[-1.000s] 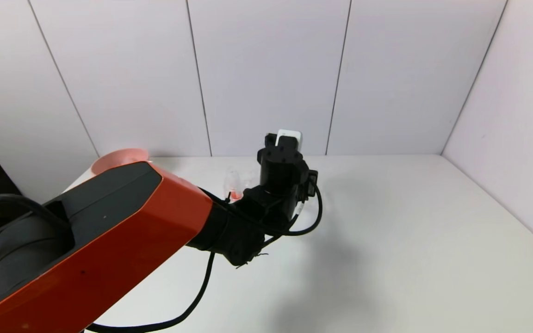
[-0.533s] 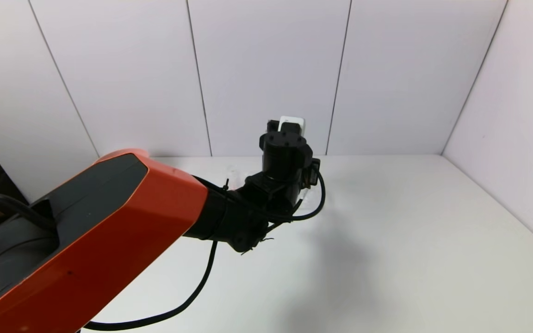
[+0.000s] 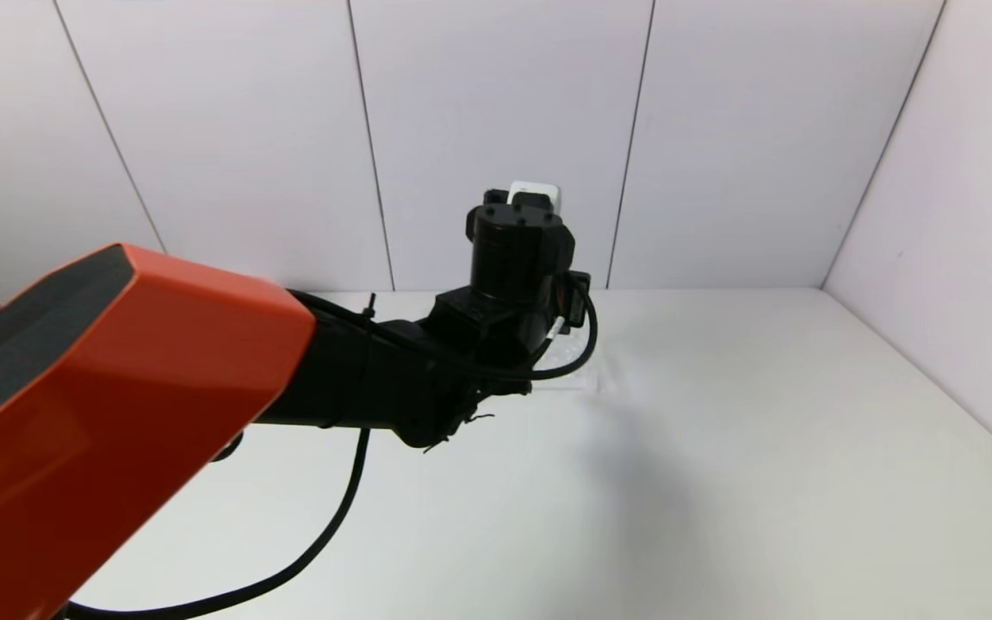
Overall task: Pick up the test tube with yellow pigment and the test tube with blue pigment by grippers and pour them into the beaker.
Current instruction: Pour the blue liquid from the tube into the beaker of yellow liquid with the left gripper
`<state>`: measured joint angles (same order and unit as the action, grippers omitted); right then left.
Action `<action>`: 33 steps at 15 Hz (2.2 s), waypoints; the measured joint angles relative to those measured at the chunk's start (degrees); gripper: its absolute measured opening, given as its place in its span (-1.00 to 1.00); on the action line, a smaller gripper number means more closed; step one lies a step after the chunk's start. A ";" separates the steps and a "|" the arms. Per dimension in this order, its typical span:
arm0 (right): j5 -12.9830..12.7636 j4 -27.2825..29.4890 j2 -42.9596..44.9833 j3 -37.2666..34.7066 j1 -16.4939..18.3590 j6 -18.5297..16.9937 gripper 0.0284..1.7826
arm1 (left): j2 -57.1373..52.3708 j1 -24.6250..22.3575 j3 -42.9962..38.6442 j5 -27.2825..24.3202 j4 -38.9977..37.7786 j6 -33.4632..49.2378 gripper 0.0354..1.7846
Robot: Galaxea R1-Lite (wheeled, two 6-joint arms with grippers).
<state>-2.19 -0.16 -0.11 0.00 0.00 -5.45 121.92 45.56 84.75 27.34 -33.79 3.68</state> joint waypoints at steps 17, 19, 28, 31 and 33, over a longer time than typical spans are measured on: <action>0.02 0.00 0.00 0.00 0.00 -0.02 0.92 | -31.68 -26.73 -17.75 -17.04 20.82 6.62 -0.54; 0.02 0.00 0.00 0.00 0.00 -0.04 0.92 | -33.69 -31.23 -17.83 -20.18 22.60 6.62 -0.54; 0.00 0.00 0.00 0.00 0.00 -0.04 0.92 | -38.29 -50.29 -17.77 -36.85 28.61 0.17 -0.54; 0.00 0.00 0.00 0.00 0.00 -0.02 0.92 | -38.02 -51.72 -17.93 -37.84 28.65 -0.60 -0.54; 0.00 0.00 0.00 0.00 0.00 -0.02 0.92 | -37.66 -53.35 -18.02 -39.90 28.61 -2.36 -0.54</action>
<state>-2.19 -0.16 -0.11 0.00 0.00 -5.47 84.26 -7.79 66.73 -12.56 -5.18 1.32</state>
